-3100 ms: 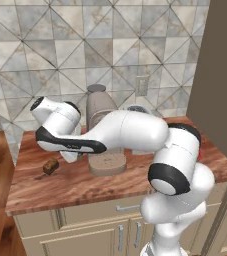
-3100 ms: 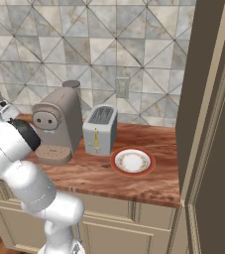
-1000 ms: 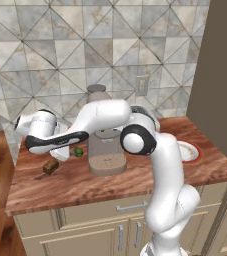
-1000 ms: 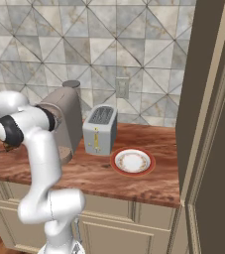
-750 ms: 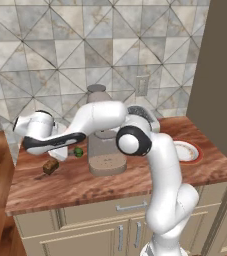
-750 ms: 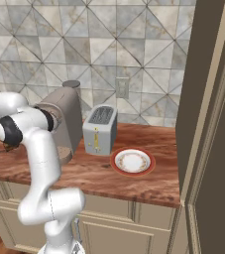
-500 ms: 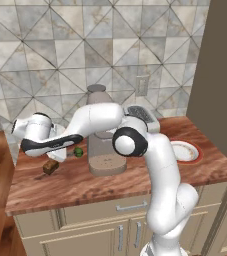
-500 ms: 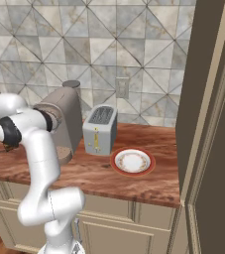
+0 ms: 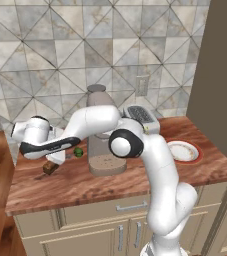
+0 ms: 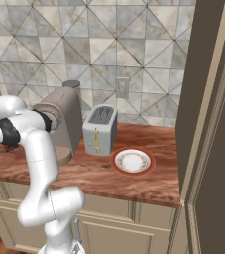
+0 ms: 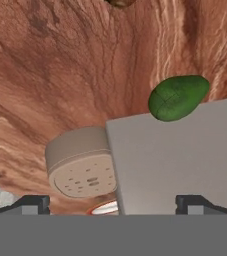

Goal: Pick the avocado and bread from the counter and place them on the plate. Then pick the jam from the cabinet and place it next to the plate. Lastly close the cabinet door.

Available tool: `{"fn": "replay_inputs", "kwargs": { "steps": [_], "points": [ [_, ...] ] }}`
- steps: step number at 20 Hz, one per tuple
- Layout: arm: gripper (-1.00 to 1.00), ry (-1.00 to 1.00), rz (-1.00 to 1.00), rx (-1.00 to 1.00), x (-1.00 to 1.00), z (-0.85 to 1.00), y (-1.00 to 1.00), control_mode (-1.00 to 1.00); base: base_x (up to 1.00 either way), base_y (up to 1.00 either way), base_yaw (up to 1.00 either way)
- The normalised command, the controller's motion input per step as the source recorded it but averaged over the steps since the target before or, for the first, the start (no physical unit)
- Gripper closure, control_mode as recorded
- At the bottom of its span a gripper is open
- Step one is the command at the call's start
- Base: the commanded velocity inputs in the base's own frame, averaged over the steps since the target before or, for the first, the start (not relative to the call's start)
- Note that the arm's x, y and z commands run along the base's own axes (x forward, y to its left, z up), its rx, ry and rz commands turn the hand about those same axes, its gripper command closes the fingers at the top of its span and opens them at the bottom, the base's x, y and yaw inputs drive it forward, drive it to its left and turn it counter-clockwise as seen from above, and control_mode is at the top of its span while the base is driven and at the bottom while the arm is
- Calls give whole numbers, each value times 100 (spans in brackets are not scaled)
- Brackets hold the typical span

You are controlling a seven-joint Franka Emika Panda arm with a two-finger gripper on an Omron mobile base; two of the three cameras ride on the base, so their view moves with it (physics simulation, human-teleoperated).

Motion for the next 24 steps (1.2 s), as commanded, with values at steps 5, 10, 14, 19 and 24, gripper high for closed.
{"fn": "replay_inputs", "kwargs": {
  "steps": [5,10,14,19,24],
  "points": [
    [-100,0,2,1,7,-9,0,-100,0,0,0],
    [-100,1,10,1,15,-13,0,-100,0,0,0],
    [-100,7,14,3,22,-14,0,-100,0,0,0],
    [-100,7,11,4,19,-6,0,-100,0,0,0],
    [-100,13,7,9,14,0,0,-100,0,0,0]
  ]
}}
